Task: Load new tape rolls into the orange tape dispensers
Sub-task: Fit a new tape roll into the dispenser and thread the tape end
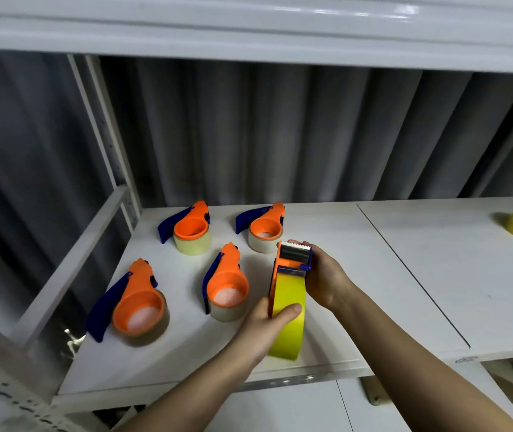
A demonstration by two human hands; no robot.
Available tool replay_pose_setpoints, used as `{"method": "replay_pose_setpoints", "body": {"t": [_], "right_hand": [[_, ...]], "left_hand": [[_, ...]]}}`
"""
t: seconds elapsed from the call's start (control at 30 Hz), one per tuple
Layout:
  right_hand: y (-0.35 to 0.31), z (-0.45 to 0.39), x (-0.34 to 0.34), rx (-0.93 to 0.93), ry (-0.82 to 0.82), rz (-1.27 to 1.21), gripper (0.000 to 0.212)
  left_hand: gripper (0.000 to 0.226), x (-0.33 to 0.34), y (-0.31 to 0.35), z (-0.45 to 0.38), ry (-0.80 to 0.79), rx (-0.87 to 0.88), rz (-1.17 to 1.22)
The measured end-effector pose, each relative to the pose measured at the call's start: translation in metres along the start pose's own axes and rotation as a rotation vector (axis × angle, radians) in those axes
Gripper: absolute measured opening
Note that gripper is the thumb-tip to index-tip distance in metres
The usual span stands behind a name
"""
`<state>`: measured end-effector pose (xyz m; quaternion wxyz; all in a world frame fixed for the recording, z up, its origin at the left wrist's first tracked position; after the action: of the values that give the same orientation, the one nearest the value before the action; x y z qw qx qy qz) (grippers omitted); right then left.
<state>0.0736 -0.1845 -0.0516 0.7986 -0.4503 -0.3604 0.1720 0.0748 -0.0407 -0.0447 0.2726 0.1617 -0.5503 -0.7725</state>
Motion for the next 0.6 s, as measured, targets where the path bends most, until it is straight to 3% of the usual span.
{"method": "replay_pose_setpoints", "body": {"t": [0.07,0.17,0.3,0.5,0.6], "right_hand": [[0.001,0.005,0.0,0.011,-0.031,-0.014,0.048],[-0.01,0.019,0.007,-0.03,-0.145,0.038,0.065],[-0.032,0.039,0.019,-0.083,-0.28,0.179,0.08],[-0.045,0.055,0.031,-0.074,-0.408,0.254,0.085],[-0.044,0.052,0.033,-0.07,-0.378,0.269,0.083]], "left_hand": [[0.05,-0.001,0.006,0.001,0.012,0.048,0.067],[0.004,-0.007,0.017,0.003,0.026,0.108,0.11],[0.01,-0.017,0.034,0.003,0.004,0.136,0.12],[0.012,-0.027,0.033,-0.001,0.003,0.037,0.174],[0.056,-0.033,0.031,0.0,0.035,0.016,0.237]]}}
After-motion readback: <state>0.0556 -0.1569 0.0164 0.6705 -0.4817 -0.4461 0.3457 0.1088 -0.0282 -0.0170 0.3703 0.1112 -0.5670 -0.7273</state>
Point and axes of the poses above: each hand's wrist, its own z-axis away from the middle knuckle, its own x-axis out of the palm, y = z × x, the point moved 9 cm from there along -z, towards the middle knuckle, and after that the axes turned 5 degrees about -x, right-handed, at the moved point
